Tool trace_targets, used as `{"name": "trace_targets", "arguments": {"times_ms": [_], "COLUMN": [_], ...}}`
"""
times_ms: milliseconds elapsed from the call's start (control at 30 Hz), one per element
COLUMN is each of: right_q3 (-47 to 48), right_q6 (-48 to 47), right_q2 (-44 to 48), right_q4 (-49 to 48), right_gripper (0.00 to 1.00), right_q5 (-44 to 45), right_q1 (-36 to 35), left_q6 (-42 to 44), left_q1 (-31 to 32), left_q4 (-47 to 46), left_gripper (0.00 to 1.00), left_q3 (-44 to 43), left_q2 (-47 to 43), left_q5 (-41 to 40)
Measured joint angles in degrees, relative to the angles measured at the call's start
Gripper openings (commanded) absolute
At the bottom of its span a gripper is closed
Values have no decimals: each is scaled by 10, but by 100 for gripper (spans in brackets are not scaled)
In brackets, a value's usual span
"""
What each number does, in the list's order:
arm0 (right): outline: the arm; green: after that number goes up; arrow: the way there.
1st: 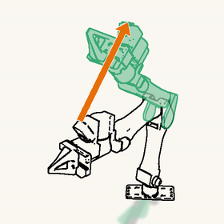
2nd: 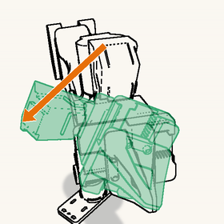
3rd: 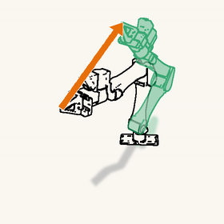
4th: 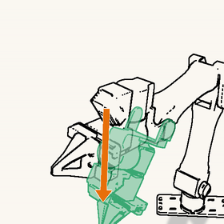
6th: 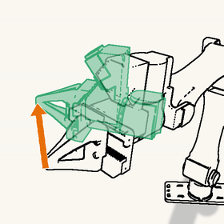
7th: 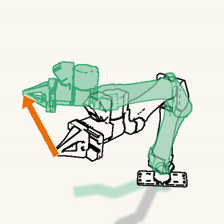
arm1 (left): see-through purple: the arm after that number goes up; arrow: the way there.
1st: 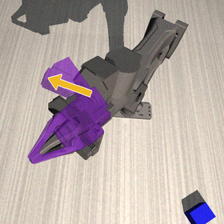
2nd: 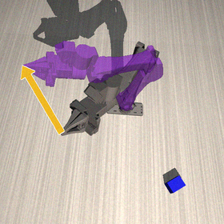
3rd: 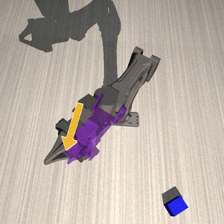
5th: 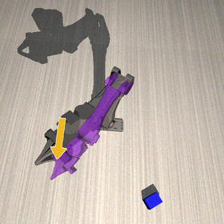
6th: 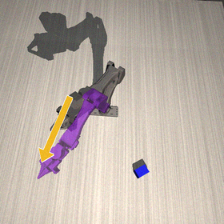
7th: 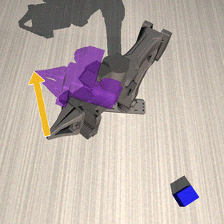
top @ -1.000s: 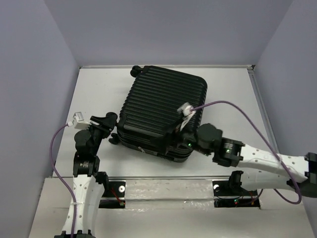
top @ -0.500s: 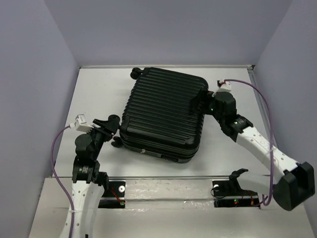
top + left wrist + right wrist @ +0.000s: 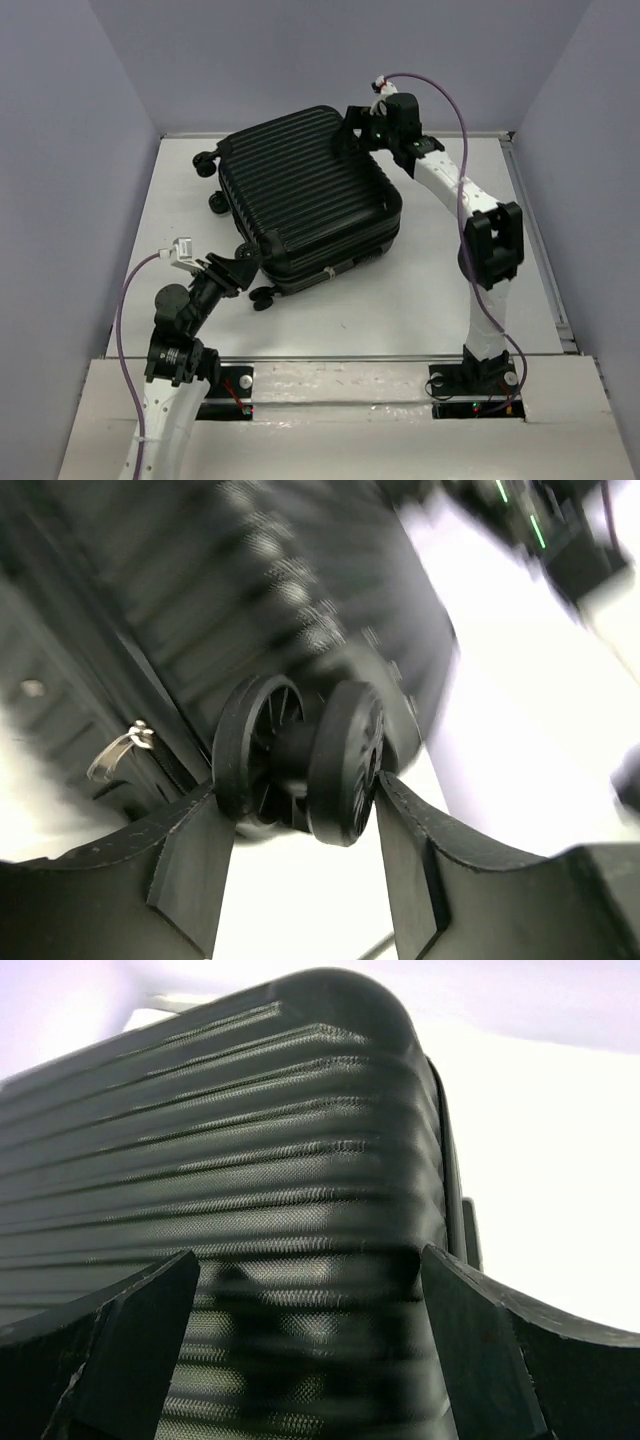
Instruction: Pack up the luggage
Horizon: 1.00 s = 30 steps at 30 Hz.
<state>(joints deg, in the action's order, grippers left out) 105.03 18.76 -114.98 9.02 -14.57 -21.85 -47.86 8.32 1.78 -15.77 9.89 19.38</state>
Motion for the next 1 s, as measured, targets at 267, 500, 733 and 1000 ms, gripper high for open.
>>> {"name": "trace_targets", "arguments": {"times_ms": [267,500,733,1000], "right_q3": [179,-55,-518,-815], "right_q6": [5,-26,-20,12], "right_q2": [-99,142,503,494], "right_q4": [49,38,-131,-263], "right_gripper": [85,15,24,53], "right_q5": [-131,-168,-137,-82], "right_q1": [-7,-22,-97,-168], "left_q6": [40,43,35,12], "left_q1": [17,19,23,69], "left_q4": [-30,-67,-94,-156], "left_gripper": [6,6,6,6], "left_q3": [4,9,9,13], "left_q2": [20,50,77,129], "left_q5": [78,101,107,84]}}
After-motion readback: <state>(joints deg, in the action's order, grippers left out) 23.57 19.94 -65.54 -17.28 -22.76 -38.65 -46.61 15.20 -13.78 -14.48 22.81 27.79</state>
